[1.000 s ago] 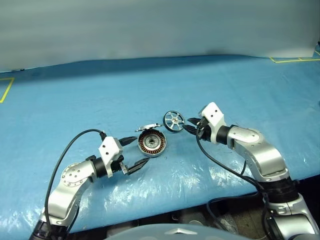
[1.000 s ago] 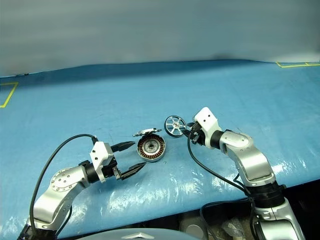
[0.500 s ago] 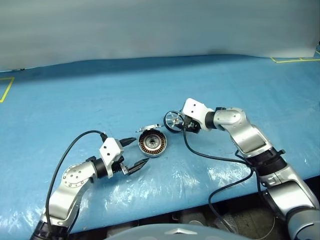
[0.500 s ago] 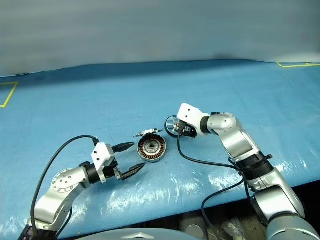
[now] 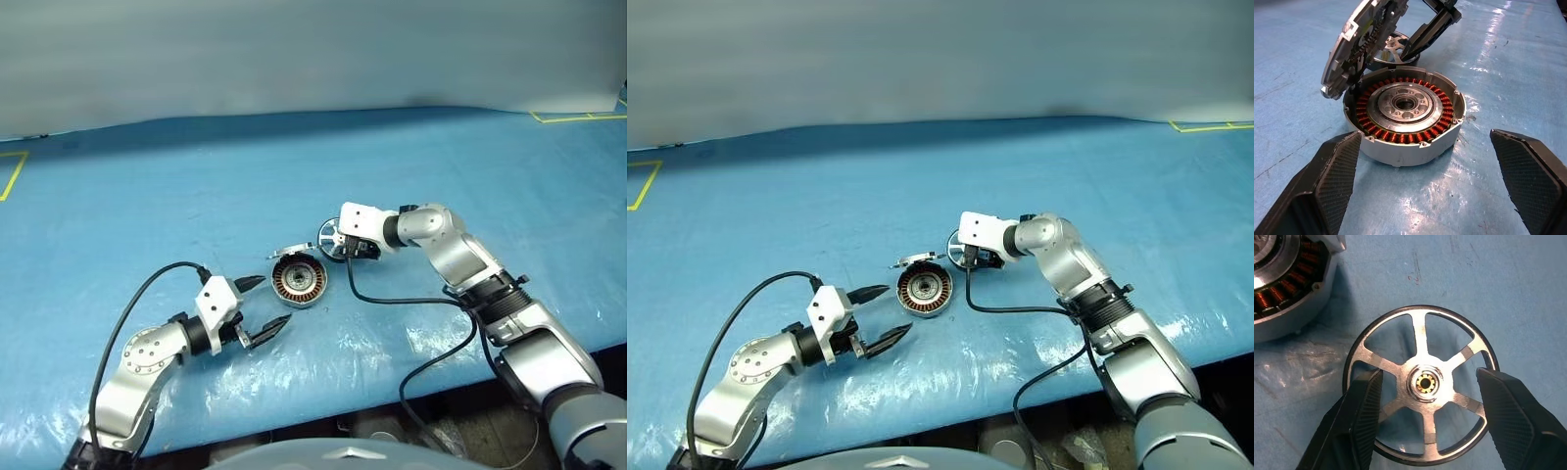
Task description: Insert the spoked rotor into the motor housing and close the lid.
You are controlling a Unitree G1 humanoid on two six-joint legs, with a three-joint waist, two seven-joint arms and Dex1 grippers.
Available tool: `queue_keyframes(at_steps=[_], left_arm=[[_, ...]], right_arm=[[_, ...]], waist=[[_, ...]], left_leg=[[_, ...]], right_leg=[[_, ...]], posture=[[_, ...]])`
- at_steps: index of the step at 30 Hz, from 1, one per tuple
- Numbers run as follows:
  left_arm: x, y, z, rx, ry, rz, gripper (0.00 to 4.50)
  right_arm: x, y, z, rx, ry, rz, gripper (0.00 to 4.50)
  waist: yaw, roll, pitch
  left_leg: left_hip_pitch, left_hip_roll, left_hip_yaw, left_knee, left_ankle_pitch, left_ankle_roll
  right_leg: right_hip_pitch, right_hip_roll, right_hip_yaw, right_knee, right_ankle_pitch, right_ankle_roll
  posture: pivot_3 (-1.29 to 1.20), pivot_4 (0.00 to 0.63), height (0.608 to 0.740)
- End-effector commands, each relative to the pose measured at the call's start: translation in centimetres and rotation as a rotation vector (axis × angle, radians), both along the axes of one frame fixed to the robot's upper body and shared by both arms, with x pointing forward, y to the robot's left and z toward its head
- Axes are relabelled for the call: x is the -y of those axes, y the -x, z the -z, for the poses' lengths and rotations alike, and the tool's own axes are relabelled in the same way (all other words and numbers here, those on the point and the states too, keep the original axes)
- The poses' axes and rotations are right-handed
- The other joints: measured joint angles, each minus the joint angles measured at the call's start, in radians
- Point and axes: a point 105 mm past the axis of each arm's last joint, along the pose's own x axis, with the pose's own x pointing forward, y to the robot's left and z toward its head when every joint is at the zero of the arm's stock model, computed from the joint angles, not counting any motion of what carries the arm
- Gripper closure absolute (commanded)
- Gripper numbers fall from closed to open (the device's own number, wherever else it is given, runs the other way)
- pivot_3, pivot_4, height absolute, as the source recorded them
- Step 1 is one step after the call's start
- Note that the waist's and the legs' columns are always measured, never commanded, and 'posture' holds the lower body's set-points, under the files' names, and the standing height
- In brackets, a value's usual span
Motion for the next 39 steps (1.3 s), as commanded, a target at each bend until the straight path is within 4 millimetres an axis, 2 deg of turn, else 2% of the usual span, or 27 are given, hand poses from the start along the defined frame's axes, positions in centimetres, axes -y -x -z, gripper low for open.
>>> queue_keyframes(at_steps=[1, 4, 8, 10, 11, 17, 19, 22, 28, 30, 33, 37, 39], left_arm=[[0.0, 0.0, 0.0, 0.022, 0.003, 0.009, 0.0], [0.0, 0.0, 0.2, 0.023, 0.007, 0.01, 0.0], [-0.2, 0.0, 0.8, 0.02, 0.0, 0.011, 0.0], [-0.4, -0.2, 1.0, 0.022, -0.004, 0.01, 0.0], [-0.4, -0.2, 1.1, 0.023, -0.005, 0.013, 0.0], [-0.2, 0.2, 0.3, 0.026, 0.064, 0.039, 0.0], [-0.2, 0.2, 0.3, 0.028, 0.059, 0.039, 0.0], [-0.2, 0.2, 0.4, 0.036, 0.046, 0.03, 0.0], [-0.3, 0.2, 0.1, 0.036, 0.053, 0.041, 0.0], [-0.3, 0.0, -0.1, 0.038, 0.05, 0.051, 0.0], [0.1, -0.3, -0.6, 0.045, 0.047, 0.077, 0.0], [0.6, -0.6, -1.1, 0.05, 0.039, 0.1, 0.0], [0.7, -0.6, -1.2, 0.05, 0.038, 0.103, 0.0]], right_arm=[[-0.1, 0.0, -0.5, 0.014, 0.023, -0.03, 1.3], [0.0, 0.3, 0.1, -0.001, 0.048, -0.042, 1.3], [0.0, 0.8, 0.4, -0.024, 0.048, -0.05, 2.15], [0.2, 0.9, 0.7, -0.032, 0.048, -0.038, 2.74], [0.2, 1.0, 0.7, -0.039, 0.041, -0.032, 2.79], [0.2, 2.0, 0.4, -0.077, -0.062, 0.005, 2.79], [0.0, 2.5, -0.3, -0.131, -0.216, 0.081, 2.79], [1.1, 3.5, -0.6, -0.212, -0.478, 0.229, 2.79], [2.1, 6.5, -1.7, -0.298, -0.81, 0.333, 2.79], [2.5, 7.8, -1.3, -0.322, -0.84, 0.356, 2.79], [3.0, 9.2, 0.4, -0.337, -0.785, 0.404, 2.79], [3.2, 9.6, 1.0, -0.327, -0.779, 0.448, 2.79], [3.5, 9.5, 0.6, -0.314, -0.809, 0.469, 2.79]], waist=[[0.0, 0.0, 0.0], [-0.001, 0.0, 0.0], [0.0, 0.0, 0.0], [-0.001, 0.0, 0.0], [-0.001, 0.0, 0.0], [0.001, 0.0, 0.0], [0.001, 0.0, -0.001], [0.003, 0.0, -0.001], [0.005, 0.0, 0.0], [0.006, 0.0, 0.0], [0.005, 0.0, -0.001], [0.0, 0.001, -0.001], [-0.001, 0.001, -0.001]], left_leg=[[0.0, 0.0, 0.0, 0.0, 0.0, 0.0], [0.0, 0.0, 0.0, 0.0, 0.0, 0.0], [0.0, 0.0, 0.0, 0.0, 0.0, 0.0], [0.0, 0.0, 0.0, 0.0, 0.0, 0.0], [0.001, 0.0, 0.0, 0.001, 0.0, 0.0], [0.001, 0.0, 0.0, 0.001, 0.0, 0.0], [0.001, 0.0, 0.0, 0.001, 0.0, 0.0], [0.001, 0.001, -0.001, 0.001, 0.0, 0.0], [0.0, 0.002, -0.001, 0.002, -0.003, 0.004], [0.001, 0.002, -0.001, 0.002, -0.003, 0.005], [0.001, 0.001, -0.001, 0.002, -0.003, 0.005], [0.001, 0.0, 0.0, 0.004, -0.003, 0.005], [0.001, -0.001, 0.0, 0.004, -0.003, 0.005]], right_leg=[[0.0, 0.0, 0.0, 0.0, 0.0, 0.0], [0.0, 0.0, 0.0, 0.0, 0.0, 0.0], [0.0, 0.0, 0.0, 0.0, 0.0, 0.0], [0.0, 0.0, 0.0, 0.0, 0.0, 0.0], [0.001, 0.0, 0.0, 0.0, 0.0, 0.0], [0.001, 0.0, 0.0, 0.001, 0.0, 0.0], [0.001, 0.0, 0.0, 0.001, 0.0, 0.0], [0.001, 0.0, -0.001, 0.001, 0.0, 0.0], [0.001, -0.001, 0.0, 0.001, 0.001, 0.001], [0.001, -0.001, 0.001, 0.001, 0.001, 0.001], [0.002, 0.0, 0.001, 0.001, 0.001, 0.001], [0.001, 0.0, 0.001, 0.001, 0.001, 0.001], [0.002, 0.001, 0.002, 0.001, 0.001, 0.0]], posture=[[0.0, 0.15, 0.74], [0.0, 0.15, 0.74], [0.0, 0.15, 0.74], [0.0, 0.15, 0.74], [0.0, 0.15, 0.74], [0.0, 0.15, 0.74], [0.0, 0.15, 0.74], [0.0, 0.15, 0.74], [0.0, 0.15, 0.74], [0.0, 0.15, 0.74], [0.0, 0.15, 0.74], [0.0, 0.15, 0.74], [0.0, 0.15, 0.74]])
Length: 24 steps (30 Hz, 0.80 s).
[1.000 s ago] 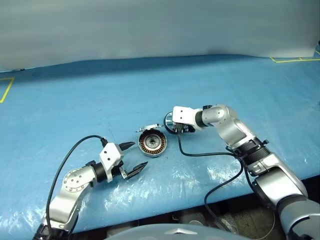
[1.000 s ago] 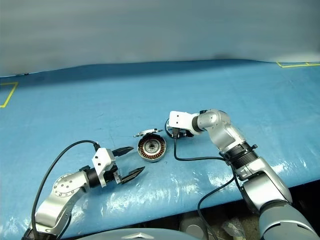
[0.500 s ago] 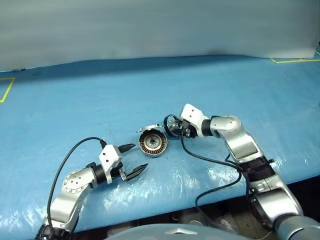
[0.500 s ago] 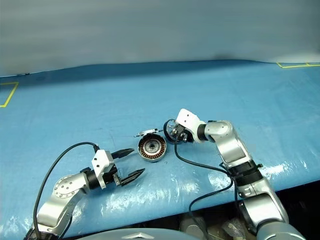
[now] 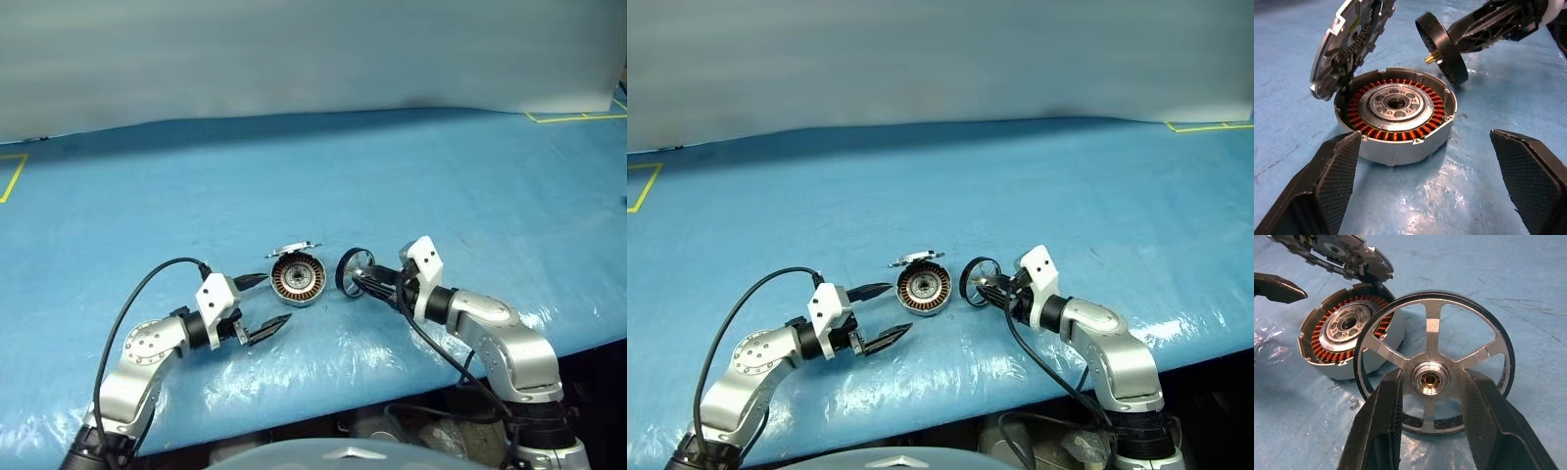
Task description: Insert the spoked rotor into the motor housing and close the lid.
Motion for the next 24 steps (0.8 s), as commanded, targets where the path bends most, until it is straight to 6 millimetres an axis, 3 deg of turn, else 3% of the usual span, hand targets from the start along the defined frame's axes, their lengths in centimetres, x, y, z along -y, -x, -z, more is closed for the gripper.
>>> queue_keyframes(at_steps=[1, 8, 14, 19, 24], left_arm=[[0.7, 0.2, -1.2, 0.034, 0.011, 0.033, 0.0], [0.8, 0.3, -1.4, 0.032, 0.008, 0.027, 0.0], [0.7, 0.4, -1.5, 0.031, 0.003, 0.011, 0.0], [0.8, 0.4, -1.6, 0.032, 0.005, 0.005, 0.0], [0.8, 0.4, -1.6, 0.025, 0.005, 0.007, 0.0]], right_arm=[[0.0, -0.1, -1.8, 0.066, -0.037, 0.024, 2.79], [-2.5, 1.9, -3.3, 0.094, -0.11, -0.14, 2.79], [-3.5, 3.2, -3.0, 0.076, -0.093, -0.257, 2.79], [-3.6, 2.4, -2.6, 0.076, -0.082, -0.253, 2.79], [-5.1, 1.4, -2.8, 0.1, -0.079, -0.295, 2.79]], waist=[[0.0, 0.0, 0.0], [0.001, 0.0, 0.0], [0.002, 0.0, 0.0], [0.002, 0.0, 0.0], [0.001, 0.0, 0.0]], left_leg=[[0.0, 0.0, 0.0, 0.0, 0.0, 0.0], [0.0, 0.0, 0.0, 0.0, 0.0, 0.0], [0.0, 0.0, 0.0, 0.0, 0.0, 0.0], [0.0, 0.0, 0.0, 0.001, 0.0, 0.0], [0.0, 0.0, 0.0, 0.001, 0.0, 0.0]], right_leg=[[0.0, 0.0, 0.0, 0.0, 0.0, 0.0], [0.0, 0.0, 0.001, 0.0, 0.0, 0.0], [0.0, 0.0, 0.001, 0.0, 0.0, 0.0], [0.0, 0.0, 0.001, 0.0, 0.0, 0.0], [0.0, 0.0, 0.001, 0.0, 0.0, 0.0]], posture=[[0.0, 0.15, 0.74], [0.0, 0.15, 0.74], [0.0, 0.15, 0.74], [0.0, 0.15, 0.74], [0.0, 0.15, 0.74]])
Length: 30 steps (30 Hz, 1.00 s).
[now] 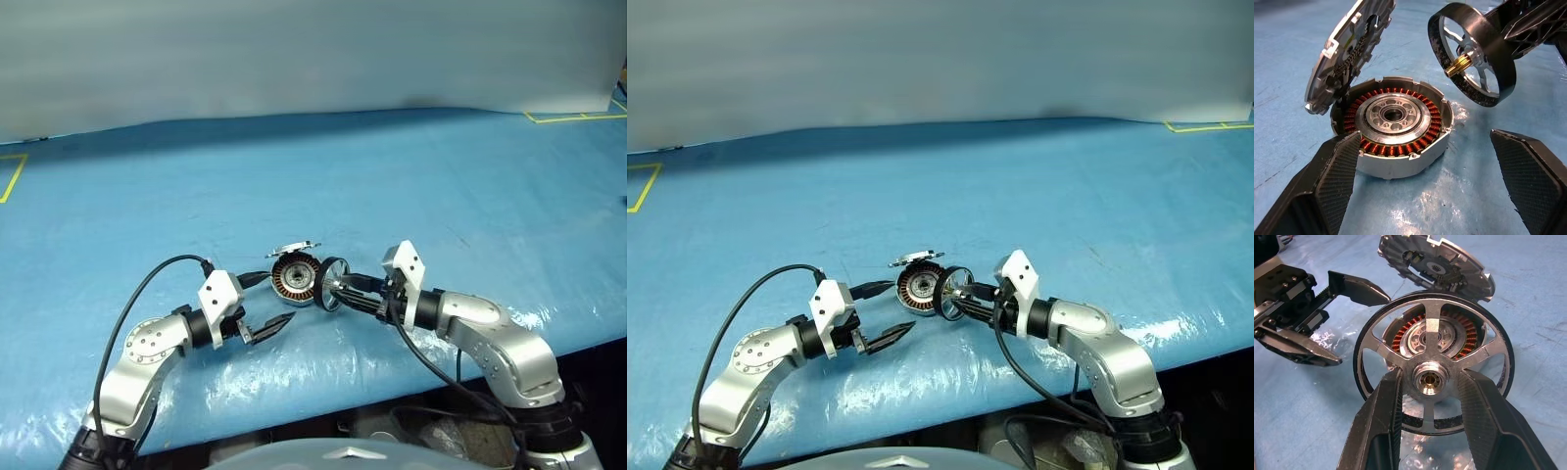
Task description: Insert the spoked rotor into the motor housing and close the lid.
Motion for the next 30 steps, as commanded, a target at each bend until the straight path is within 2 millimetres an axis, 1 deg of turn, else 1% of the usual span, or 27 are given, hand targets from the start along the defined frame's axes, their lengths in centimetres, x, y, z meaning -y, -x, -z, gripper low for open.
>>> queue_keyframes(at_steps=[1, 4, 9, 15, 19, 22, 25, 30], left_arm=[[0.4, 0.1, -1.0, 0.036, 0.003, 0.02, 0.0], [0.3, 0.1, -1.0, 0.038, 0.003, 0.02, 0.0], [0.4, 0.2, -0.9, 0.034, 0.004, 0.017, 0.0], [0.3, 0.3, -0.8, 0.028, 0.004, 0.01, 0.0], [0.2, 0.4, -0.7, 0.029, 0.002, 0.003, 0.0], [0.2, 0.5, -0.5, 0.025, -0.006, 0.004, 0.0], [0.3, 0.6, -0.4, 0.022, -0.003, 0.005, 0.0], [0.4, 0.5, -0.4, 0.021, -0.003, 0.007, 0.0]], right_arm=[[-1.6, -0.5, -1.1, 0.063, -0.021, -0.055, 2.79], [-2.5, -0.7, -1.6, 0.087, -0.036, -0.089, 2.79], [-3.1, -0.9, -2.1, 0.109, -0.04, -0.117, 2.79], [-3.2, -1.5, -2.8, 0.128, -0.062, -0.099, 2.79], [-3.1, -1.8, -3.6, 0.142, -0.086, -0.089, 2.79], [-3.2, -1.7, -2.5, 0.106, -0.063, -0.091, 2.79], [-3.1, -1.9, -1.4, 0.071, -0.052, -0.066, 2.79], [-3.0, -2.5, -0.3, 0.036, -0.039, -0.025, 2.79]], waist=[[0.001, 0.0, 0.0], [0.002, 0.0, 0.0], [0.002, 0.0, 0.0], [0.001, 0.0, 0.0], [0.002, 0.0, 0.0], [0.002, 0.0, 0.0], [0.002, 0.0, 0.0], [0.002, 0.0, 0.0]], left_leg=[[0.0, 0.0, 0.0, 0.0, 0.0, 0.0], [0.0, 0.0, 0.0, 0.0, 0.0, 0.0], [0.0, 0.0, 0.0, 0.0, 0.0, 0.0], [0.0, 0.0, 0.0, 0.0, 0.0, 0.0], [0.0, 0.0, 0.0, 0.0, 0.0, 0.0], [0.0, 0.0, 0.0, 0.0, 0.0, 0.0], [0.0, 0.0, 0.0, 0.0, 0.0, 0.0], [0.0, 0.0, 0.0, 0.0, 0.0, 0.0]], right_leg=[[0.0, 0.0, 0.0, 0.0, 0.0, 0.0], [0.0, 0.0, 0.0, 0.0, 0.0, 0.0], [0.0, 0.0, 0.0, 0.0, 0.0, 0.0], [0.0, 0.0, 0.0, 0.0, 0.0, 0.0], [0.0, 0.0, 0.0, 0.0, 0.001, 0.0], [0.0, 0.0, 0.0, 0.0, 0.001, 0.0], [0.0, 0.0, 0.0, 0.0, 0.001, 0.0], [0.0, 0.0, 0.0, 0.0, 0.001, 0.0]], posture=[[0.0, 0.15, 0.74], [0.0, 0.15, 0.74], [0.0, 0.15, 0.74], [0.0, 0.15, 0.74], [0.0, 0.15, 0.74], [0.0, 0.15, 0.74], [0.0, 0.15, 0.74], [0.0, 0.15, 0.74]])
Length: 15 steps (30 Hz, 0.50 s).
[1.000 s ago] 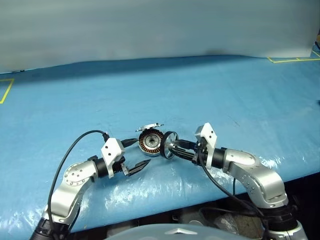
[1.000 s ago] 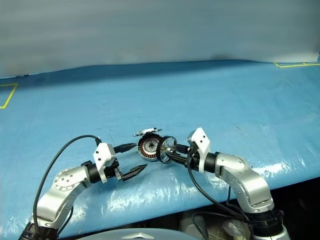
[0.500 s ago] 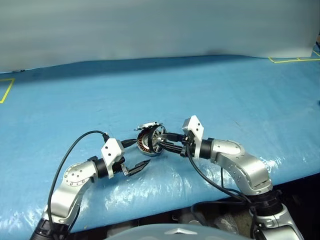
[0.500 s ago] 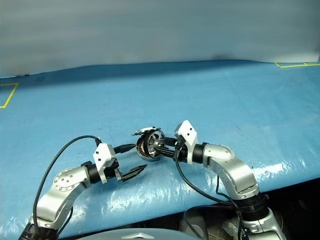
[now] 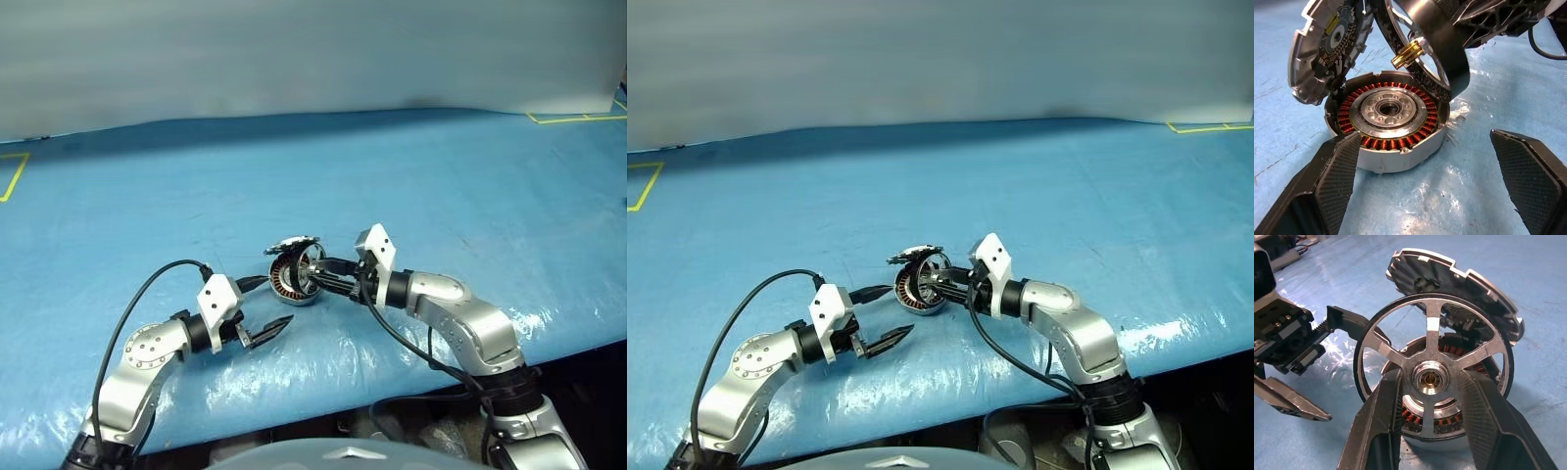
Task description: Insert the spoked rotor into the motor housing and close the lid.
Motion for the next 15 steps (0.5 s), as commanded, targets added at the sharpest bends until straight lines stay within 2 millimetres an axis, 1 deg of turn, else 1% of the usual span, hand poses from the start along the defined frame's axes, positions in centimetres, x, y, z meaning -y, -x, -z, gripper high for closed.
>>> queue_keyframes(at_steps=[1, 3, 9, 11, 13, 15], left_arm=[[0.7, 0.2, -1.0, 0.046, 0.004, 0.032, 0.0], [0.8, 0.2, -1.1, 0.047, 0.003, 0.036, 0.0], [0.9, 0.2, -1.1, 0.048, 0.001, 0.041, 0.0], [1.0, 0.2, -1.1, 0.051, 0.004, 0.042, 0.0], [1.1, 0.2, -1.1, 0.052, 0.007, 0.045, 0.0], [1.1, 0.2, -1.1, 0.051, 0.008, 0.046, 0.0]], right_arm=[[0.1, -0.4, 0.1, 0.011, 0.012, 0.025, 2.79], [0.2, -0.3, 0.7, 0.024, 0.068, 0.015, 2.79], [-0.3, 1.0, 0.6, 0.038, 0.118, -0.09, 2.79], [-0.5, 1.1, 0.8, 0.054, 0.145, -0.106, 2.79], [-0.5, 0.7, 1.0, 0.103, 0.196, -0.106, 2.79], [-0.8, 0.3, 0.7, 0.096, 0.161, -0.085, 2.36]], waist=[[0.0, 0.0, 0.0], [0.001, 0.0, 0.0], [0.001, 0.0, 0.0], [0.0, 0.0, 0.0], [-0.001, 0.0, 0.0], [-0.001, 0.0, -0.001]], left_leg=[[0.0, 0.0, 0.0, 0.0, 0.0, 0.0], [0.0, 0.0, 0.0, 0.0, 0.0, 0.0], [0.0, 0.0, 0.0, 0.0, 0.0, 0.0], [0.0, 0.0, 0.0, 0.0, 0.0, 0.0], [0.0, 0.0, 0.0, 0.0, 0.0, 0.0], [0.001, 0.0, 0.0, 0.0, 0.0, 0.0]], right_leg=[[0.0, 0.0, 0.0, 0.0, 0.0, 0.0], [0.0, 0.0, 0.0, 0.0, 0.0, 0.0], [0.0, 0.0, 0.0, 0.0, 0.0, 0.0], [0.0, 0.0, 0.0, 0.0, 0.0, 0.0], [0.0, 0.0, 0.0, 0.0, 0.0, 0.0], [0.0, 0.0, 0.0, 0.0, 0.0, 0.0]], posture=[[0.0, 0.15, 0.74], [0.0, 0.15, 0.74], [0.0, 0.15, 0.74], [0.0, 0.15, 0.74], [0.0, 0.15, 0.74], [0.0, 0.15, 0.74]])
